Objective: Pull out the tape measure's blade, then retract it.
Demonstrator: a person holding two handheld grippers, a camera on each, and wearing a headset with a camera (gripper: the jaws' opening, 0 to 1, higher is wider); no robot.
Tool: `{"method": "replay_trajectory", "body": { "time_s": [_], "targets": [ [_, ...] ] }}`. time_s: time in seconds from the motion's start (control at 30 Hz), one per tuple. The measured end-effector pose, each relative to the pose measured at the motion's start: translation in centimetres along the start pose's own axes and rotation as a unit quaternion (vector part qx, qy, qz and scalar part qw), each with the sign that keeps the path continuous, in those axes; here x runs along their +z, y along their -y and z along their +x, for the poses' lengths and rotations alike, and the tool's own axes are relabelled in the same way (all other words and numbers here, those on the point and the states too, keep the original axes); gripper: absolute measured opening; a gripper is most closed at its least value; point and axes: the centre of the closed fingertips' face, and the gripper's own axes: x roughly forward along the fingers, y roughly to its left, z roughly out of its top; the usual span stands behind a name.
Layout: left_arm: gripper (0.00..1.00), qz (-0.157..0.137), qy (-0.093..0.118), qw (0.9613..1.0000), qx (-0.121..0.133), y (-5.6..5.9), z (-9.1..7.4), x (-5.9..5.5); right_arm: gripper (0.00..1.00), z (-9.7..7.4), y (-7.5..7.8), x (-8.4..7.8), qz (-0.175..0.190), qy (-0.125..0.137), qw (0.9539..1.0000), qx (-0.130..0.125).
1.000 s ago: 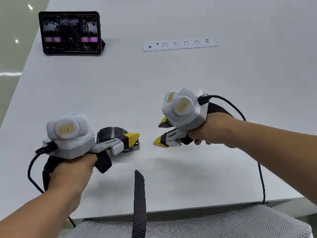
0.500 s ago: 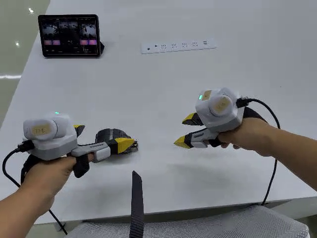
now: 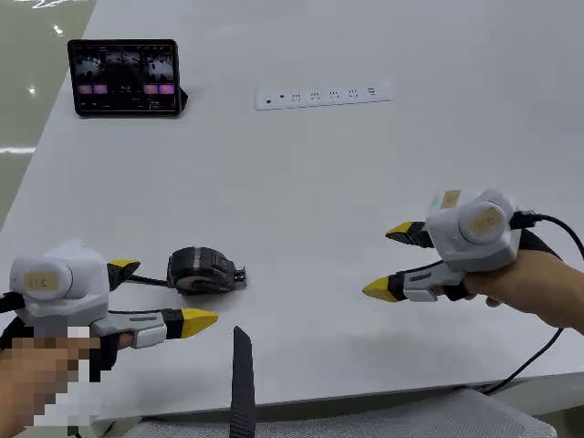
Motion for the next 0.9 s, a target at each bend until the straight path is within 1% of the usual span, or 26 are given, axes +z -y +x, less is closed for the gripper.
{"method": "replay_trajectory", "body": {
  "time_s": [0.07,0.13,0.23,0.27,0.3,0.37,0.4,0.47,0.53,0.67,0.77,0.9],
  "targets": [
    [0.99,-0.003,-0.004,1.0,-0.005,-0.1,-0.3,-0.2,0.56,-0.6,0.3,-1.0,0.01,-0.005,0.9999,-0.01],
    [0.99,-0.005,-0.009,0.9999,-0.013,-0.1,-0.5,-0.5,0.57,-1.1,0.4,-1.6,0.017,-0.004,0.9997,-0.015],
    [0.99,0.002,-0.017,0.9998,-0.012,-0.5,-0.8,-1.0,0.6,-1.9,0.8,-2.6,0.025,-0.006,0.9994,-0.025],
    [0.99,0.006,-0.019,0.9997,-0.01,-0.7,-0.9,-1.1,0.6,-2.1,0.9,-2.9,0.024,-0.008,0.9993,-0.028],
    [0.99,0.016,-0.023,0.9996,-0.007,-0.9,-1.1,-1.3,0.62,-2.4,1.0,-3.4,0.015,-0.012,0.9994,-0.031],
    [0.99,0.019,-0.028,0.9994,-0.007,-1.1,-1.4,-1.6,0.66,-2.8,0.9,-3.9,0.016,-0.011,0.9994,-0.029],
    [0.99,0.022,-0.03,0.9993,-0.006,-1.2,-1.6,-1.8,0.68,-3.1,1.0,-4.2,0.026,-0.006,0.9992,-0.028],
    [0.99,0.024,-0.03,0.9992,-0.001,-1.5,-2.0,-1.9,0.72,-3.7,1.6,-4.9,0.035,-0.006,0.999,-0.029],
    [0.99,0.021,-0.028,0.9994,0.0,-1.7,-2.4,-1.9,0.76,-4.1,1.5,-5.0,0.037,-0.003,0.9988,-0.03],
    [0.99,0.027,-0.023,0.9993,0.008,-2.1,-3.0,-1.8,0.82,-5.4,2.1,-5.7,0.045,0.01,0.9983,-0.034],
    [0.99,0.021,-0.023,0.9995,0.009,-2.4,-3.3,-1.9,0.87,-6.1,2.5,-6.6,0.046,0.004,0.9982,-0.039],
    [0.99,0.021,-0.02,0.9995,0.012,-2.5,-3.5,-1.8,0.9,-7.1,2.9,-7.9,0.052,-0.001,0.9975,-0.047]
  ]
}}
